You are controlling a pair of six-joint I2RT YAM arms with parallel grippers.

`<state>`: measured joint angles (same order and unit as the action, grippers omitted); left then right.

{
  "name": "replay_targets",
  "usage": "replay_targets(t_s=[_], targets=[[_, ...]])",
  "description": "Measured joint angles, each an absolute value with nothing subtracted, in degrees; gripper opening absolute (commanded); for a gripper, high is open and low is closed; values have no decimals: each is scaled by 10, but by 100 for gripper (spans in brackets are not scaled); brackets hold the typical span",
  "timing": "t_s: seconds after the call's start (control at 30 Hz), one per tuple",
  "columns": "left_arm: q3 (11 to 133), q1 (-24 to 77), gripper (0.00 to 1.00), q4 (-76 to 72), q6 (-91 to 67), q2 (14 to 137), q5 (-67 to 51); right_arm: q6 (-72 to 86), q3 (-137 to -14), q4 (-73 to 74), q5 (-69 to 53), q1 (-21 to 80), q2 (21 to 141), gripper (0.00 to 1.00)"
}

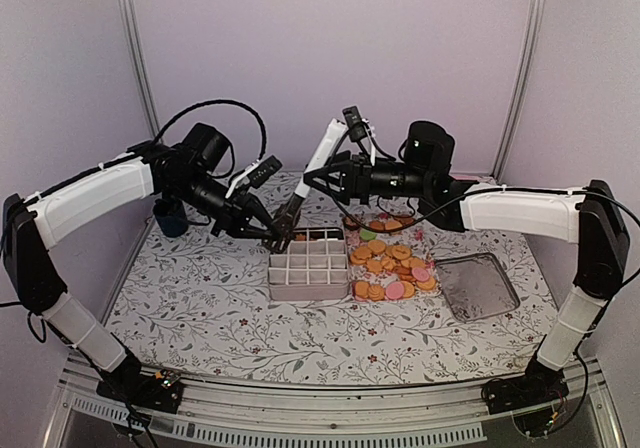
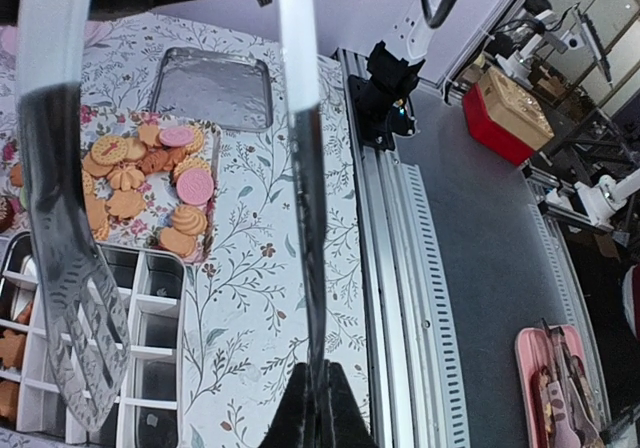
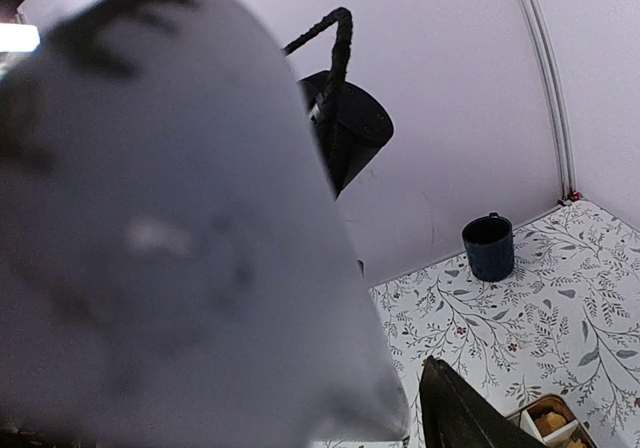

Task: Pack the cookies
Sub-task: Pass from the left arm to the right

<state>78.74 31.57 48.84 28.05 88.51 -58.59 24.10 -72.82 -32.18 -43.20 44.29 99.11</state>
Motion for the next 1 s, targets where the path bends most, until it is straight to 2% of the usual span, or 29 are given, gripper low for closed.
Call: replay_targets(t_s=[0.33,0.43,0.7,0.9,1.0], targets=[[776,316,0,444,268,885,-560,242,-736,-319,-432,443,993,41],[775,316,0,435,265,885,-554,244,-736,-322,-433,443,993,39],[775,316,0,429,263,885,-547,236,-736,-321,-431,443,993,38],[775,316,0,428,263,885,-546,219,-736,-319,-426,443,993,51],[775,316,0,430,263,885,-546,211,-736,-317,-425,442,993,52]])
